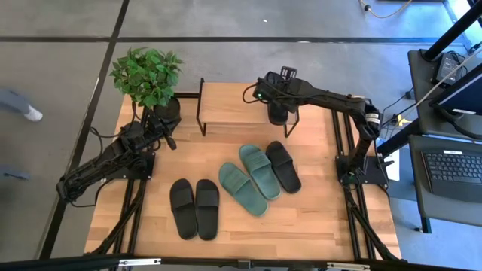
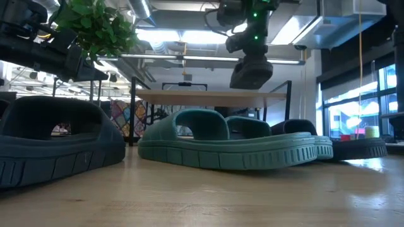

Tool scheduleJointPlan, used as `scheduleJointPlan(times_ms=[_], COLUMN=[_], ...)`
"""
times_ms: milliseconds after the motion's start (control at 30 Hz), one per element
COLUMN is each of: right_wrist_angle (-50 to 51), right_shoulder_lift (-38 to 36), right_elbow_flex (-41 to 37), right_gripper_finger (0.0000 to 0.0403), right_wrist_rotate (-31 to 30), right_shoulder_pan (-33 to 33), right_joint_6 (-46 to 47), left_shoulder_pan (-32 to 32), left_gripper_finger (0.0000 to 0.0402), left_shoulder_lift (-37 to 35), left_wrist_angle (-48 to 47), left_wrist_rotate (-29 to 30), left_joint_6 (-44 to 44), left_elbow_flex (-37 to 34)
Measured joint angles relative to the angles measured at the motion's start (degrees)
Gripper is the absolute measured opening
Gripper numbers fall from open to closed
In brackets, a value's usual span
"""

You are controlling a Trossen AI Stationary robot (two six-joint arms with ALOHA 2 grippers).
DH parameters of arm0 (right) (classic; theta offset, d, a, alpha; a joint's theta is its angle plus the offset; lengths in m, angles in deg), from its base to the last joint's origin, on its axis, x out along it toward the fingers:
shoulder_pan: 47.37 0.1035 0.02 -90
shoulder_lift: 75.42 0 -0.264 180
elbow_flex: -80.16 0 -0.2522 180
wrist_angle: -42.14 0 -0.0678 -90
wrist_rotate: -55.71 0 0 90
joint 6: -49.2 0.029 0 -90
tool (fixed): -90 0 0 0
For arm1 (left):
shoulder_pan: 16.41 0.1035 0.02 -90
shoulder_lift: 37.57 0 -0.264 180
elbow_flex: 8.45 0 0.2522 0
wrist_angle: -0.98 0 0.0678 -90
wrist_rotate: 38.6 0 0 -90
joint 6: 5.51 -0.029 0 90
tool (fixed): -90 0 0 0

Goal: Pick and place slides into the shelf
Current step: Put the black slide on the shelf

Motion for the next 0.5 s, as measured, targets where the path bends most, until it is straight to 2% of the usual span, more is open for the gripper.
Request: scheduleJointPlan(times_ms=[267, 400, 500], right_wrist_angle=[-0.55, -2.15, -7.92], right_shoulder_lift=[-0.48, -3.17, -5.89], right_elbow_flex=[-1.25, -6.2, -10.33], right_gripper_finger=[0.0012, 0.0012, 0.0012], right_wrist_rotate=[0.0, 0.04, 0.23], right_shoulder_pan=[0.1, 0.06, 0.08], right_joint_6=[-2.88, -2.76, -4.14], left_shoulder_pan=[0.0, 0.0, 0.0], left_gripper_finger=[0.0, 0.0, 0.0], left_shoulder_lift=[0.01, 0.0, -0.01], left_wrist_angle=[0.0, 0.0, 0.0], left_wrist_rotate=[0.0, 0.0, 0.29], left_joint_6=[0.01, -0.01, -0.52], left_elbow_flex=[0.0, 0.0, 0.0])
